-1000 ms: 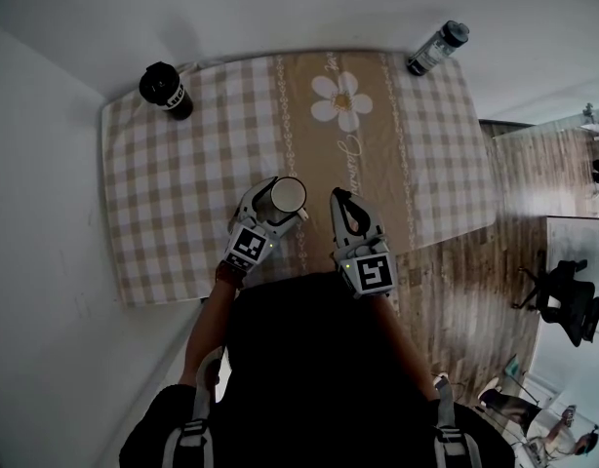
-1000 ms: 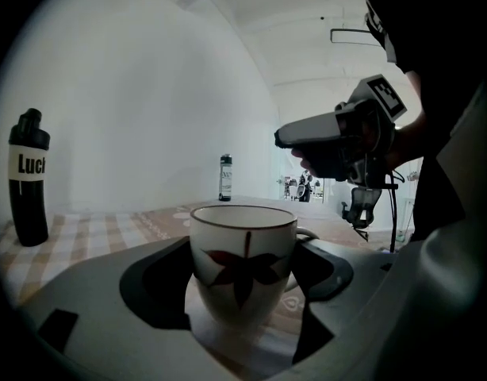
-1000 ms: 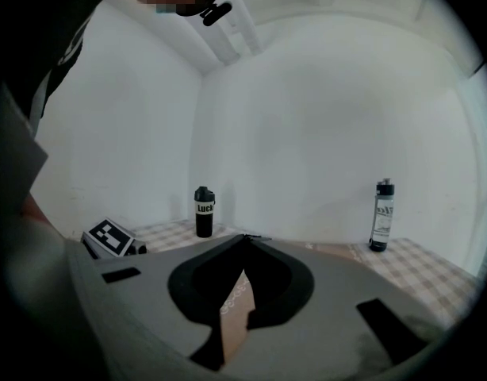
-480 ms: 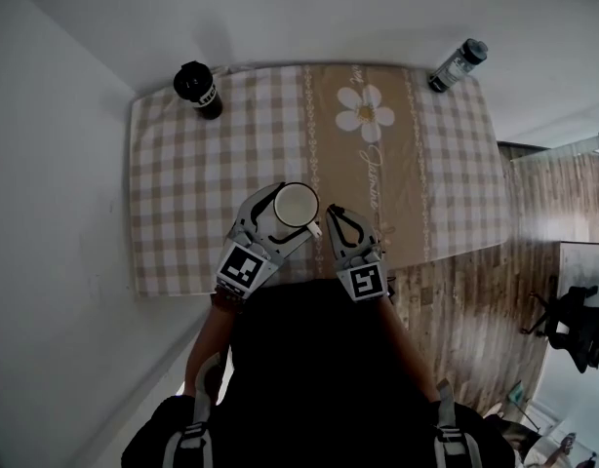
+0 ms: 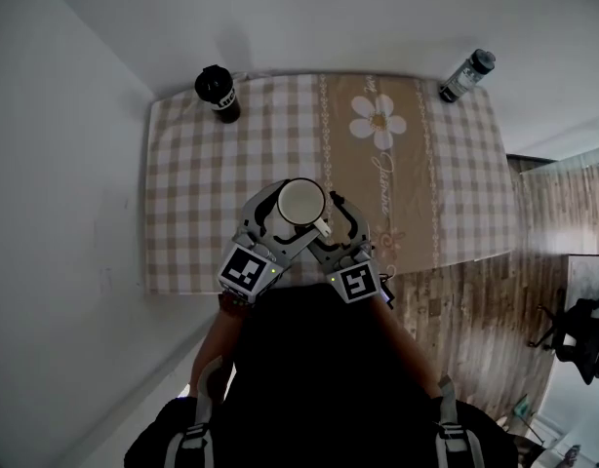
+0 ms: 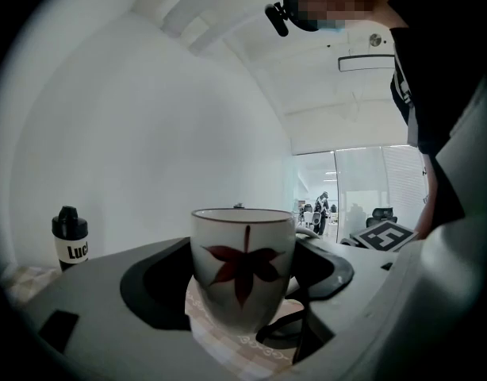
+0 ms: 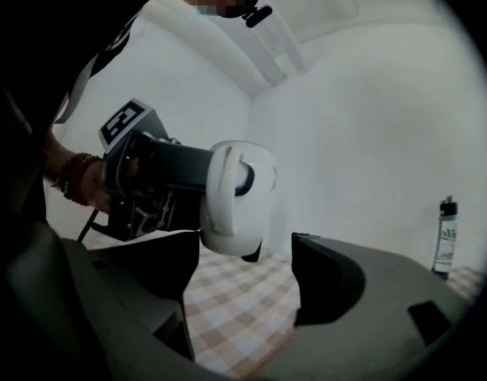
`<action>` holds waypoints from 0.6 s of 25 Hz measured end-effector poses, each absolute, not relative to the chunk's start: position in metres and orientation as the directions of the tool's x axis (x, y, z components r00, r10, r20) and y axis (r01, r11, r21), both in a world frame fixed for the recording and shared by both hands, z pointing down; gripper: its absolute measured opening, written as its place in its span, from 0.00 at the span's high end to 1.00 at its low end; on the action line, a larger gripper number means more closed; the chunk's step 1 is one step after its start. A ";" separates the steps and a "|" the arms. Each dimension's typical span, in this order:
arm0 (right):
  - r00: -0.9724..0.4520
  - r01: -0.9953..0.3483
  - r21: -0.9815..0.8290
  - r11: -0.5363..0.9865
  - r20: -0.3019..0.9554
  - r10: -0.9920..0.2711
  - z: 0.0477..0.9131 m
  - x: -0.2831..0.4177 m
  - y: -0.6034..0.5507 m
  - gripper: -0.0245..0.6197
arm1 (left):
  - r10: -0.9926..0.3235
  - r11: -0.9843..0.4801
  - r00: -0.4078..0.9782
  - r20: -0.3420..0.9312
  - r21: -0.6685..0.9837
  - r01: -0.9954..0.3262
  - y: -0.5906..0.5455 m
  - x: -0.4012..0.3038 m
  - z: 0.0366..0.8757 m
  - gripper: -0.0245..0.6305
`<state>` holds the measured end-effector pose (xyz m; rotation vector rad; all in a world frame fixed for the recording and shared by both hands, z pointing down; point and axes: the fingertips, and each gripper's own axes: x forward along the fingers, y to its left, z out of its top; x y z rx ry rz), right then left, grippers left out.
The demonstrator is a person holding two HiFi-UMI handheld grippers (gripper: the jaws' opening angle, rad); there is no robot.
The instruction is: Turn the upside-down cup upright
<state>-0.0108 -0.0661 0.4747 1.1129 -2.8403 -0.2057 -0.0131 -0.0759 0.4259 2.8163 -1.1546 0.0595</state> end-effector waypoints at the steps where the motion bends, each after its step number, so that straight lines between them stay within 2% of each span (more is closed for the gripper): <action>1: -0.728 -0.676 0.149 0.721 0.016 -0.685 0.471 -0.012 -0.067 0.36 | -0.702 -0.704 0.709 0.069 0.084 -0.705 -0.076 -0.013 0.426 0.36; 5: -0.734 -0.667 0.192 0.720 -0.001 -0.679 0.459 -0.019 -0.066 0.33 | -0.705 -0.701 0.707 0.059 0.098 -0.707 -0.075 -0.009 0.418 0.36; 9: -0.710 -0.698 0.177 0.694 -0.048 -0.703 0.447 -0.020 -0.067 0.40 | -0.697 -0.712 0.714 0.059 0.061 -0.700 -0.073 0.001 0.412 0.36; 13: -0.709 -0.690 0.222 0.689 -0.020 -0.705 0.448 -0.018 -0.065 0.40 | -0.707 -0.701 0.705 0.055 0.076 -0.709 -0.071 0.003 0.414 0.36; 15: -0.692 -0.715 0.187 0.674 -0.051 -0.720 0.443 -0.017 -0.065 0.38 | -0.707 -0.700 0.705 0.053 0.091 -0.709 -0.070 0.005 0.416 0.36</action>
